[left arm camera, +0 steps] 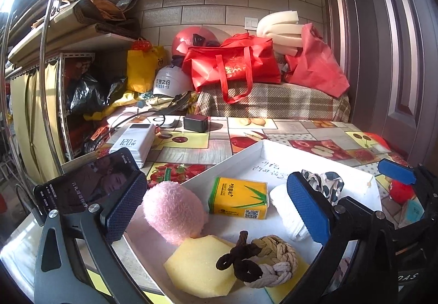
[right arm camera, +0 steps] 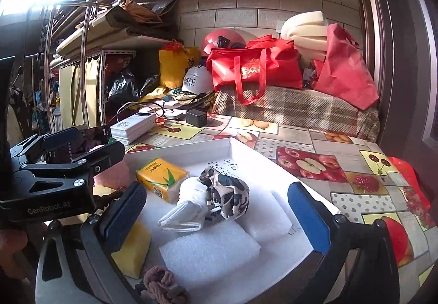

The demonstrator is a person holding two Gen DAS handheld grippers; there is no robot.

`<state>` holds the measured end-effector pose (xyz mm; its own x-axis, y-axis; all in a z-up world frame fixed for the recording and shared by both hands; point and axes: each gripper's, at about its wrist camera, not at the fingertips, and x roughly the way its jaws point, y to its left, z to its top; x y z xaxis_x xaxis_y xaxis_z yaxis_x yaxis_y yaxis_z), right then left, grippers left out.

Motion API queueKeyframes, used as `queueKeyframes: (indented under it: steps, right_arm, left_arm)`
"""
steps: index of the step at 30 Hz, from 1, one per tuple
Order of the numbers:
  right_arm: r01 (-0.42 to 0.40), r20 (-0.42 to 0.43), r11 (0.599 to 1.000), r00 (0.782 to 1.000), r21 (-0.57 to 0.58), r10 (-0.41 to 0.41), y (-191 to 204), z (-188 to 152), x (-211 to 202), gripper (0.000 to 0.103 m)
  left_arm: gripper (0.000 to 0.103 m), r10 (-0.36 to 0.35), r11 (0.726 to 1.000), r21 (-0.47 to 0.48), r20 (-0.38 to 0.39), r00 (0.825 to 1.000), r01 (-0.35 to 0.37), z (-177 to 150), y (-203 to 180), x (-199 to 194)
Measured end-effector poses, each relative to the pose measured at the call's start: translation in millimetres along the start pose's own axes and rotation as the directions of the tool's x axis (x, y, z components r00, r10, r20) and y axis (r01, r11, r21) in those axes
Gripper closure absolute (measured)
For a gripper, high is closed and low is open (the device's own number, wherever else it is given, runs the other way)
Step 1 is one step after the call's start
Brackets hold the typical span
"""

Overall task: Organize soft objects
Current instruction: 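Move both tools back toward the blue tissue pack and red plush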

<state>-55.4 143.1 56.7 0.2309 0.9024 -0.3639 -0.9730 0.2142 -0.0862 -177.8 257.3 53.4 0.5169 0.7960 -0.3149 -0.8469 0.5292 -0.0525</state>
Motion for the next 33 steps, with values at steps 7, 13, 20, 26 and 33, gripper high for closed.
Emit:
queueKeyframes:
  steps: [7,13,20,26,33]
  right_arm:
    - [0.008,0.004,1.0,1.0,0.006,-0.008,-0.3,-1.0,-0.5,0.0]
    - [0.012,0.023,1.0,1.0,0.018,-0.013,-2.5,-2.1,-5.4,0.0]
    - [0.026,0.047,0.999,0.999,0.044,-0.028,-6.4,-3.6,-13.4,0.0]
    - [0.025,0.047,0.999,0.999,0.045,-0.027,-6.9,-6.3,-23.0,0.0]
    - [0.019,0.048,1.0,0.999,0.02,-0.02,-8.1,-16.8,-52.5,0.0]
  left_arm:
    - [0.0,0.0,1.0,0.0,-0.001,1.0,0.0,0.0,0.5,0.0]
    - [0.0,0.0,1.0,0.001,0.005,1.0,0.0,0.4,0.1,-2.6]
    - [0.0,0.013,1.0,0.003,0.019,1.0,-0.013,0.9,-1.8,-9.8]
    - [0.0,-0.012,1.0,0.022,0.024,1.0,0.012,-2.6,-8.6,-21.0]
    - [0.0,-0.077,0.996,0.058,0.037,0.996,0.075,-9.9,-31.8,-45.1]
